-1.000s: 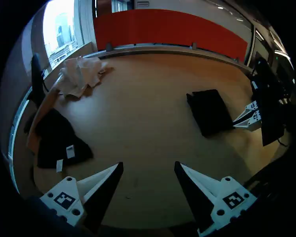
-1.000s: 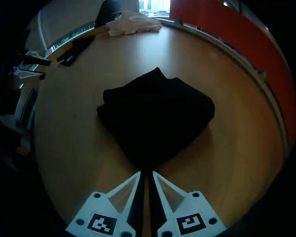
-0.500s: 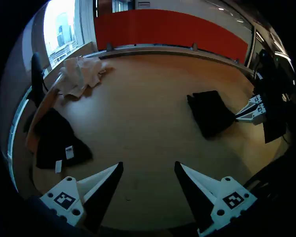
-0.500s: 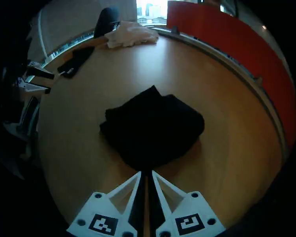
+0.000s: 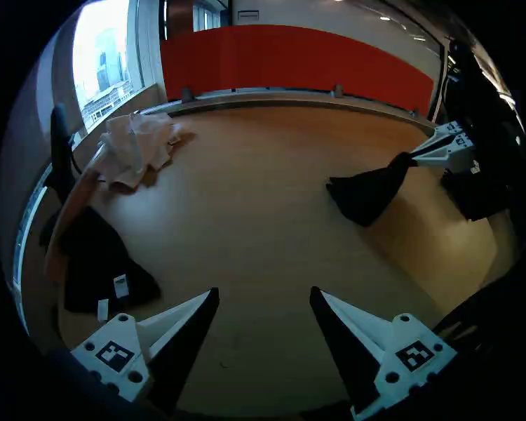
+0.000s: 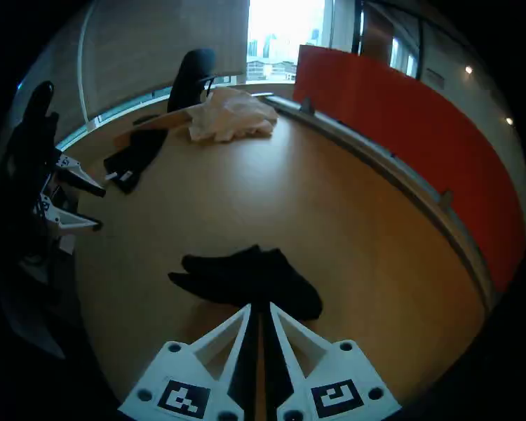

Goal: Fold towel

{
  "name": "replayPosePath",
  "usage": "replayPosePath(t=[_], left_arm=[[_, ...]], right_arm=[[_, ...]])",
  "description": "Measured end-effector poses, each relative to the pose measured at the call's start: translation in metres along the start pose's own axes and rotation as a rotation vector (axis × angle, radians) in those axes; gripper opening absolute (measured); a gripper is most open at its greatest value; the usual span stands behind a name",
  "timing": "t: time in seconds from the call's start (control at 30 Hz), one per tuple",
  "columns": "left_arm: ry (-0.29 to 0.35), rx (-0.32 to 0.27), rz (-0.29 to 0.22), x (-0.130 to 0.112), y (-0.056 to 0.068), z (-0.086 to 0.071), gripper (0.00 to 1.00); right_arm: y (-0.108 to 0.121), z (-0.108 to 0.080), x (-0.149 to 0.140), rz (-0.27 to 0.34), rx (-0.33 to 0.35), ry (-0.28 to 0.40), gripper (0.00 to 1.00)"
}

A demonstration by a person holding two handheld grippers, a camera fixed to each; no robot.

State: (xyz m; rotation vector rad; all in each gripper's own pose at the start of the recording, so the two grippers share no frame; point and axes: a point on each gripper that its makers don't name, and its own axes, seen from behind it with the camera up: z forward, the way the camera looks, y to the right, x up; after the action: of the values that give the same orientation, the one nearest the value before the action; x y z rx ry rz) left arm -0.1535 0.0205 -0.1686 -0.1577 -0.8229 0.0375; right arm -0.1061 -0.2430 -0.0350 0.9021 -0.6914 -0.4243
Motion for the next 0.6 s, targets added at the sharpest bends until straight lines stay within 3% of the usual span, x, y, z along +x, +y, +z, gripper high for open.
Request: replayPosePath(t=[0.3,0.6], left_arm=[[0.023,-0.016,0.018,0.014,0.005,0.001,0.96],[0.032,-0.028,0.032,0.021,0.007,0.001,0.96]], right_arm=[[0.016,-0.023,0.058,-0.013,-0.023,0.098,0.03],[0.033,-0.043,0.067,-0.014,-0.047,0.119,0.03]])
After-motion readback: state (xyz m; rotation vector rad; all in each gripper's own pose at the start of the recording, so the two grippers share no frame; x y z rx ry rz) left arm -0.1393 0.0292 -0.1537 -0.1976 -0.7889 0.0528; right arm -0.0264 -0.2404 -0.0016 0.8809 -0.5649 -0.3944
